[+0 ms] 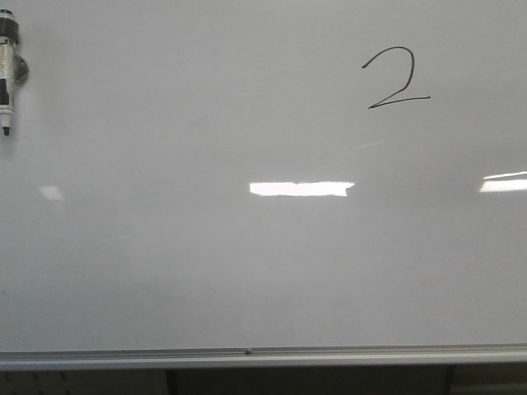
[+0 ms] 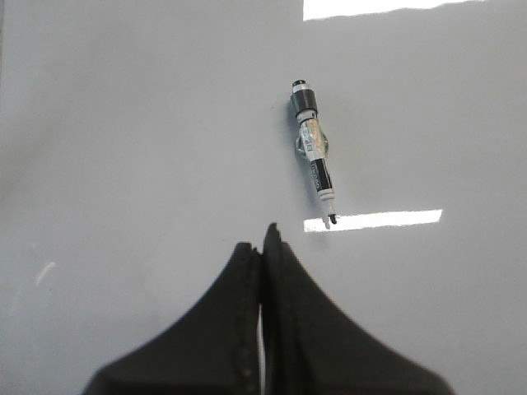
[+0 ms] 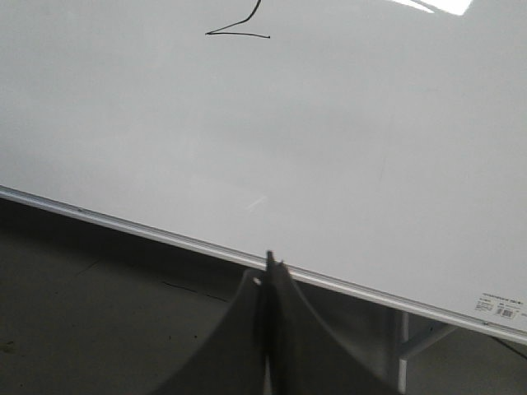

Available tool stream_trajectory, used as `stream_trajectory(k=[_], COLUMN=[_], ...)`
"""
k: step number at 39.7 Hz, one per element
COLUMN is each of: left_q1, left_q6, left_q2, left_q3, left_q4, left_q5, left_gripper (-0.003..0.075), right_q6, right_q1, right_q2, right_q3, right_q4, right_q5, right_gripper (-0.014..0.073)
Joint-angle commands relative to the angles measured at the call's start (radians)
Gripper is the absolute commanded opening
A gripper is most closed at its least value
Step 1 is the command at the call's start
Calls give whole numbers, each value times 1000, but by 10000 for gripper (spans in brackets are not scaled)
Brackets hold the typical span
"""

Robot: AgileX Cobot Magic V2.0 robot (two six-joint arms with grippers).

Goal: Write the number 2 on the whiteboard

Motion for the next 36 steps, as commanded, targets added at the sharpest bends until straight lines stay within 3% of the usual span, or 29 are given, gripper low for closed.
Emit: stream_trajectory(k=[1,36], left_q1=[18,-3], left_q6=[-13,-13], left_q2=[-22,-22], left_q3=[25,25], left_q4=[-8,-8], left_q5=[-83,-83], left_gripper=[-20,-20], right_q6=[-3,-3], right_q1=[-7,-7], right_q2=[11,11], right_q3=[-24,-24], right_q4=[-12,-12], right_q5=[-76,-76], right_gripper=[-68,-68])
